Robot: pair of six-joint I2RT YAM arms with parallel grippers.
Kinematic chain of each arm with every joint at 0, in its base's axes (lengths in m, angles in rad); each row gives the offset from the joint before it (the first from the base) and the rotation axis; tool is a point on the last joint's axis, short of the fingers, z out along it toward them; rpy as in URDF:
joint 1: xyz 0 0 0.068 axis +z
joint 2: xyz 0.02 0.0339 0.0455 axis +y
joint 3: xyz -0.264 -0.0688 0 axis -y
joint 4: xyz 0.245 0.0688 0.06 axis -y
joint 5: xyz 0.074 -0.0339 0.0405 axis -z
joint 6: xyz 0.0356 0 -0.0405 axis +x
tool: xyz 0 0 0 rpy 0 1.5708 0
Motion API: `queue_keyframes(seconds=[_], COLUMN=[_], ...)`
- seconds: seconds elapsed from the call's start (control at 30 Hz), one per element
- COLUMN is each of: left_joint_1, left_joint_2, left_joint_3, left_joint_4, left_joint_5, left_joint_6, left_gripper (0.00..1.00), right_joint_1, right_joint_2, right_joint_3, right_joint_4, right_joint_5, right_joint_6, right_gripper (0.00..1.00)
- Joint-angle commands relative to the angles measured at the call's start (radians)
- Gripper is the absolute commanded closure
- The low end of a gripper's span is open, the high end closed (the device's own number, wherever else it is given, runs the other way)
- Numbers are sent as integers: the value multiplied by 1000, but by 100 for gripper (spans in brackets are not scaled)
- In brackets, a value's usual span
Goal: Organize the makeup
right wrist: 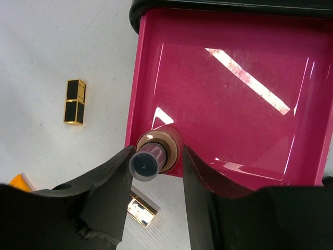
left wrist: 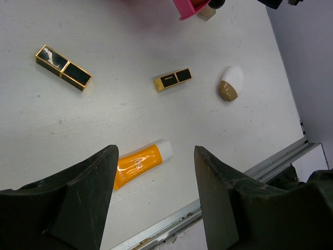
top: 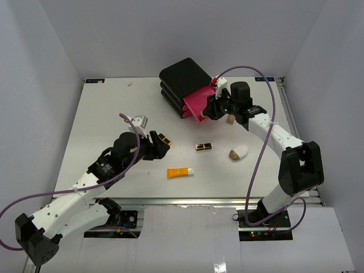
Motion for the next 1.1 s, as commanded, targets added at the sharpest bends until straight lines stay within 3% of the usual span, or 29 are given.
queue_keyframes(seconds=[0.0, 0.37, 0.7, 1.07], left_joint_1=[3, 2, 2, 2], left_joint_2=[-34, -21, -3, 17], left_joint_3=[-6, 1, 13, 18], left_joint_4=[2, 2, 2, 12], left_joint_5=[8, 12, 2, 3], left_joint_6=[-10, -6, 0, 11], left_gripper=[29, 29, 29, 28], right_joint_1=[-4, -97, -210, -215], right_joint_2=[9, 66, 238, 359], right_joint_3=[46, 116, 258, 281], right_joint_4=[51, 76, 83, 152], right_joint_5=[9, -89, -298, -426], right_joint_6=[9, 86, 316, 511], right_gripper=[57, 70, 71, 70])
